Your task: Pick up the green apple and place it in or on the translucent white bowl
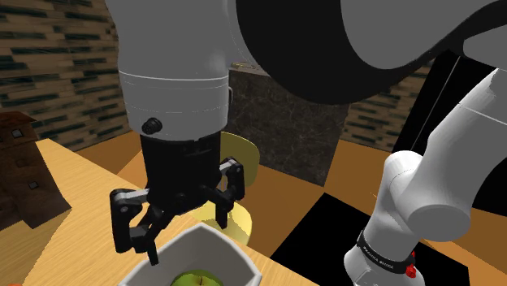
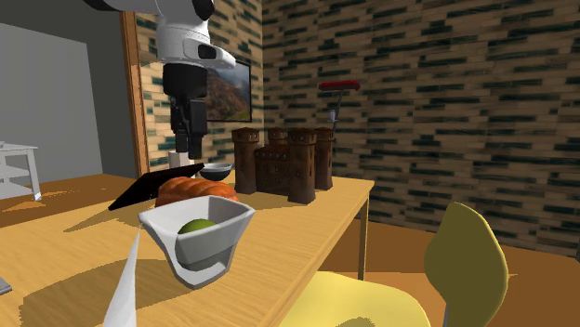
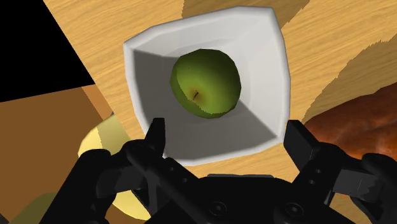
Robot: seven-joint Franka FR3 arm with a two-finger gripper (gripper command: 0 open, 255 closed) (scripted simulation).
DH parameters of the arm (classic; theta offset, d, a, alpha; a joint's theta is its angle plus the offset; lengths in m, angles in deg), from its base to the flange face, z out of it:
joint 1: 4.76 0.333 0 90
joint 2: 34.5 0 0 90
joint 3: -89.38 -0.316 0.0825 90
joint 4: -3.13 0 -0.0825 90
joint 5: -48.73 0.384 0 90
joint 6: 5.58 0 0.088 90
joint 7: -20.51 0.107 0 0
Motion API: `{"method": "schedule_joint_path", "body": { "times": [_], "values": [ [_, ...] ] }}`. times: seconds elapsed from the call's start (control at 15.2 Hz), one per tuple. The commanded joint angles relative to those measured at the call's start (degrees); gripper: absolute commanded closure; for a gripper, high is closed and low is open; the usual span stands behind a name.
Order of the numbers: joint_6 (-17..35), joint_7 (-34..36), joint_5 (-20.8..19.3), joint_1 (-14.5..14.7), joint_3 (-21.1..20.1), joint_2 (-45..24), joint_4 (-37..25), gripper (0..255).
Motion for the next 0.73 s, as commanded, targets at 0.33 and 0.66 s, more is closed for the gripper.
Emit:
{"method": "schedule_joint_path", "body": {
  "times": [0.33,0.66],
  "values": [
    [-6.33,0.19,-0.31,-0.32,0.68,0.11,-6.18,0],
    [-6.33,0.19,-0.31,-0.32,0.68,0.11,-6.19,0]
  ]
}}
